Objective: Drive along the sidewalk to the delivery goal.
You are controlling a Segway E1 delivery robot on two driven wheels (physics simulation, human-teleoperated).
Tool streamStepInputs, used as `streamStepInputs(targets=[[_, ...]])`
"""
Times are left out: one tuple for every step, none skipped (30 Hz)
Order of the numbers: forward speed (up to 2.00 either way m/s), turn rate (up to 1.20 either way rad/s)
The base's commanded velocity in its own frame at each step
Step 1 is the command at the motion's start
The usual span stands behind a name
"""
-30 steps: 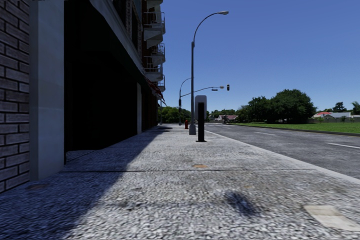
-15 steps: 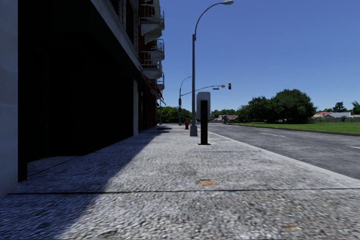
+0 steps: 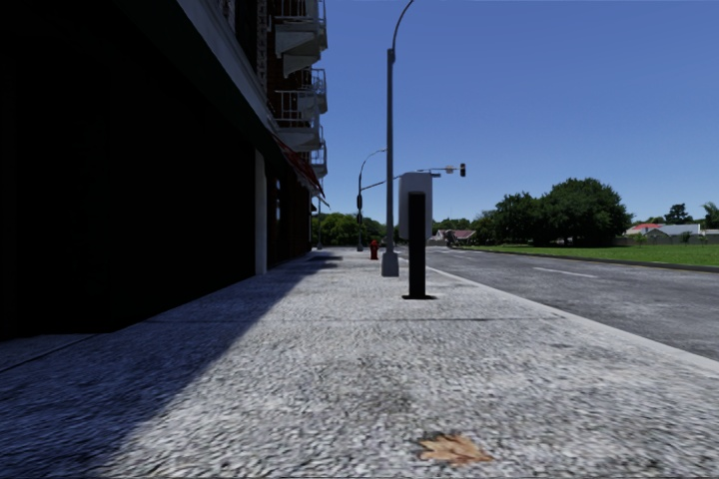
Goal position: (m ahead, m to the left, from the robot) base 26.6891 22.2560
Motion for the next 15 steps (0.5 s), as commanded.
streamStepInputs(targets=[[2.0,0.0],[2.0,0.0],[2.0,0.0],[2.0,0.0],[2.0,0.0],[2.0,0.0],[2.0,0.0],[2.0,0.01],[2.0,0.6],[2.0,0.98],[2.0,0.98],[2.0,1.02],[2.0,0.67],[2.0,0.17],[2.0,0.03]])
